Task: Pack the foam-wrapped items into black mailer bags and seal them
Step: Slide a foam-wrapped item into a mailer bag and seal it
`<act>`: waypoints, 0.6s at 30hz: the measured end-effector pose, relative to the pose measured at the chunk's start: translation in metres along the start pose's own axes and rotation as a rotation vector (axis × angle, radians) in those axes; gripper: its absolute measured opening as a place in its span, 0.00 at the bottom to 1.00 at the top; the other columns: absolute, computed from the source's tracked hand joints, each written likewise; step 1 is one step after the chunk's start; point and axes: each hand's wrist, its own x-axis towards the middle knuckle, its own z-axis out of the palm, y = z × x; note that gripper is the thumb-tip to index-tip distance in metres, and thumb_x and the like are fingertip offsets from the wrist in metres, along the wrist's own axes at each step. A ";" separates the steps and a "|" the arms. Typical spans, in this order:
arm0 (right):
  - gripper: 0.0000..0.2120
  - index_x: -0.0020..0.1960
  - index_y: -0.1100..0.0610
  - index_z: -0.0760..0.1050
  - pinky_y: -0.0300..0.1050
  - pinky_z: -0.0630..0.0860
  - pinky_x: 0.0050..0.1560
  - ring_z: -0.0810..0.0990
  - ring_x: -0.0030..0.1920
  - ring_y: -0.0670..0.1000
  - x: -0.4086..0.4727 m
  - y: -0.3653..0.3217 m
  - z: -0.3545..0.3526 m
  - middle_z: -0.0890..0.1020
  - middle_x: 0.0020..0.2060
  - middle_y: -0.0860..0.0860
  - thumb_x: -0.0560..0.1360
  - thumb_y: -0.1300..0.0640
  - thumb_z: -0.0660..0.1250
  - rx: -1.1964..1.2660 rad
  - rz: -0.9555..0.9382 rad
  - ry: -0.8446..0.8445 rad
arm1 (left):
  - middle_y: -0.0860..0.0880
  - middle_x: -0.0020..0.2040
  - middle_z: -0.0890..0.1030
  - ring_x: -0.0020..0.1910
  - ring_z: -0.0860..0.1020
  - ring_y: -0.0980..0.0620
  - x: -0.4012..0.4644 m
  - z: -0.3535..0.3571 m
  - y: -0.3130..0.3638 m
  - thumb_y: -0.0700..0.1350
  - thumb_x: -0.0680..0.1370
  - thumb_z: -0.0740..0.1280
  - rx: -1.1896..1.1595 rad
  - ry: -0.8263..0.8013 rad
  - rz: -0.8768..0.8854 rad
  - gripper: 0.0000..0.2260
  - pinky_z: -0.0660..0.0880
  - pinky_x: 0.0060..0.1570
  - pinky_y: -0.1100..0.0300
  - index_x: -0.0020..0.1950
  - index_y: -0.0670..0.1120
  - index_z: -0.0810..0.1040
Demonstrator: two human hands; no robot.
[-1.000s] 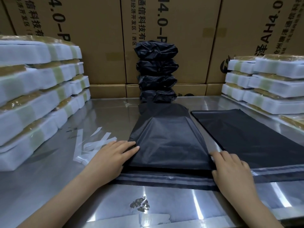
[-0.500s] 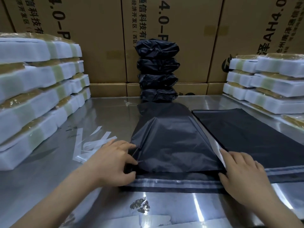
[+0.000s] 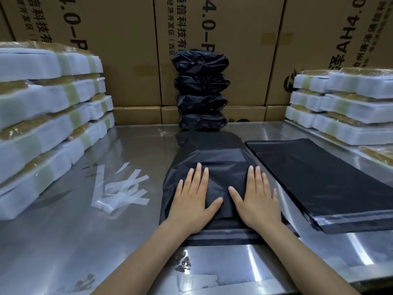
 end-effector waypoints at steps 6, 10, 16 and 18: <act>0.43 0.76 0.56 0.30 0.52 0.42 0.75 0.38 0.77 0.49 -0.009 0.009 -0.001 0.36 0.77 0.50 0.75 0.29 0.43 -0.014 0.099 -0.034 | 0.54 0.70 0.24 0.74 0.30 0.52 -0.010 0.001 -0.007 0.67 0.77 0.48 0.007 -0.033 -0.066 0.35 0.32 0.69 0.56 0.75 0.57 0.32; 0.47 0.77 0.59 0.33 0.54 0.43 0.75 0.41 0.78 0.52 -0.012 0.011 -0.005 0.42 0.78 0.53 0.73 0.27 0.44 0.009 0.175 -0.055 | 0.50 0.74 0.27 0.75 0.32 0.50 -0.016 -0.003 -0.012 0.67 0.77 0.48 0.018 0.000 -0.184 0.38 0.36 0.72 0.56 0.76 0.50 0.32; 0.47 0.78 0.59 0.37 0.55 0.46 0.75 0.47 0.78 0.53 -0.014 0.018 -0.010 0.48 0.78 0.55 0.74 0.27 0.44 -0.003 0.227 -0.060 | 0.45 0.78 0.39 0.77 0.42 0.48 -0.021 -0.010 -0.024 0.70 0.75 0.47 0.022 -0.141 -0.397 0.41 0.44 0.74 0.49 0.76 0.46 0.34; 0.46 0.78 0.58 0.37 0.56 0.47 0.75 0.47 0.78 0.54 -0.015 0.020 -0.010 0.48 0.78 0.56 0.74 0.28 0.45 0.008 0.223 -0.036 | 0.46 0.79 0.43 0.77 0.45 0.49 -0.021 -0.013 -0.027 0.70 0.75 0.46 0.043 -0.190 -0.410 0.41 0.45 0.74 0.48 0.77 0.46 0.36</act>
